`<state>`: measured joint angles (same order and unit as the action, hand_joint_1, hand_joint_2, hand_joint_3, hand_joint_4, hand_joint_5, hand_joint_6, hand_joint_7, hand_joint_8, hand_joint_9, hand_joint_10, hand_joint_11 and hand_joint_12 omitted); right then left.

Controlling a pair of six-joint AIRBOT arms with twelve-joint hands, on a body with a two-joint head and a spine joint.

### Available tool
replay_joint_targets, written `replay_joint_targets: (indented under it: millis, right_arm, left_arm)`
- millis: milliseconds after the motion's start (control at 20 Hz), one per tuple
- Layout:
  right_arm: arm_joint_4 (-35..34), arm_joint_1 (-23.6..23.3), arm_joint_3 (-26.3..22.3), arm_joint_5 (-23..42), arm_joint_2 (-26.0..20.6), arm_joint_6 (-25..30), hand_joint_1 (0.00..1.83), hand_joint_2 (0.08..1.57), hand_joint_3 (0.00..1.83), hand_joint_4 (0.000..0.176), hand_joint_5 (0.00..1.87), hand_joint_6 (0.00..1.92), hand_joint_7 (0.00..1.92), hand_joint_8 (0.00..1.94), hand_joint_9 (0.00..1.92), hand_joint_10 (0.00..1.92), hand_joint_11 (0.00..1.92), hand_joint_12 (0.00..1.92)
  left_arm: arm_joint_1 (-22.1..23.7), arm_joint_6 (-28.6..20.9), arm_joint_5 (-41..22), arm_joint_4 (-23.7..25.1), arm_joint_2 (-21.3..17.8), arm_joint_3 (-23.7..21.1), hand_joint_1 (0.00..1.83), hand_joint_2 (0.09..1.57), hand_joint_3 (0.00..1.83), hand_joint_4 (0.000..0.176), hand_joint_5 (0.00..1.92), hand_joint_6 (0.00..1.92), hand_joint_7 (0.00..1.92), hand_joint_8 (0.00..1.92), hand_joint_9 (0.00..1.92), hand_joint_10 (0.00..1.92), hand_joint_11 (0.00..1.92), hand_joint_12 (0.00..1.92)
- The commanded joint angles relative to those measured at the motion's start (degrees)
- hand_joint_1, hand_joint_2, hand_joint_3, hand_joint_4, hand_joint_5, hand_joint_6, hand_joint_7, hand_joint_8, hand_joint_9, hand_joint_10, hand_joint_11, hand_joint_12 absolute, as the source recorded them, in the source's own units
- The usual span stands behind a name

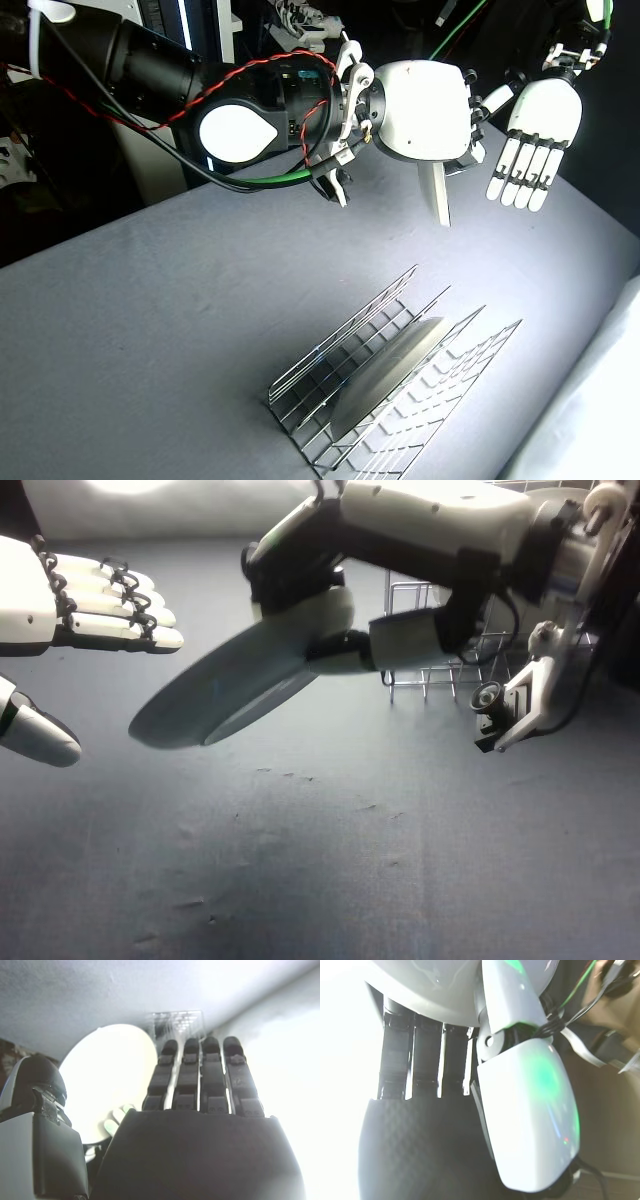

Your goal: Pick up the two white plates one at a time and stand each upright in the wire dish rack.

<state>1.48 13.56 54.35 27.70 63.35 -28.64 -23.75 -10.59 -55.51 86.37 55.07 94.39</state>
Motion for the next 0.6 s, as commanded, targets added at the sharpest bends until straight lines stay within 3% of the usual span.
replay_joint_targets:
  millis: [0, 350, 400, 550]
  right_arm:
    - [-2.08, -1.59, -0.52, 8.04, -0.46, 0.91, 1.37, 1.13, 0.00, 0.000, 0.87, 1.12, 0.96, 0.96, 0.88, 1.25, 0.71, 1.38]
    - [-17.51, -5.69, -1.03, 2.52, -2.56, 0.98, 1.37, 1.13, 0.00, 0.000, 0.84, 1.15, 0.97, 0.93, 0.93, 1.19, 0.76, 1.26]
    - [-19.71, -6.22, -1.03, 2.07, -2.81, 1.00, 1.46, 1.12, 0.00, 0.000, 0.83, 1.12, 0.95, 0.90, 0.94, 1.07, 0.80, 1.52]
    - [-23.34, -7.20, -1.05, 0.57, -3.87, 1.08, 1.49, 1.12, 0.00, 0.000, 0.82, 1.12, 0.95, 0.90, 0.94, 1.06, 0.80, 1.59]
  left_arm:
    - [0.40, -0.30, -1.27, -3.75, -0.55, 0.18, 0.00, 1.07, 0.00, 0.000, 0.00, 0.00, 0.01, 0.00, 0.00, 0.00, 0.03, 0.01]
    - [0.38, -0.31, -1.52, -3.47, -0.56, 0.30, 0.00, 1.08, 0.00, 0.000, 0.00, 0.00, 0.00, 0.00, 0.00, 0.00, 0.02, 0.01]
    - [0.38, -0.31, -1.52, -3.47, -0.56, 0.35, 0.00, 1.06, 0.00, 0.000, 0.00, 0.00, 0.00, 0.00, 0.00, 0.00, 0.01, 0.01]
    - [0.38, -0.31, -1.52, -3.47, -0.56, 0.37, 0.00, 1.07, 0.00, 0.000, 0.00, 0.00, 0.00, 0.00, 0.00, 0.00, 0.01, 0.01]
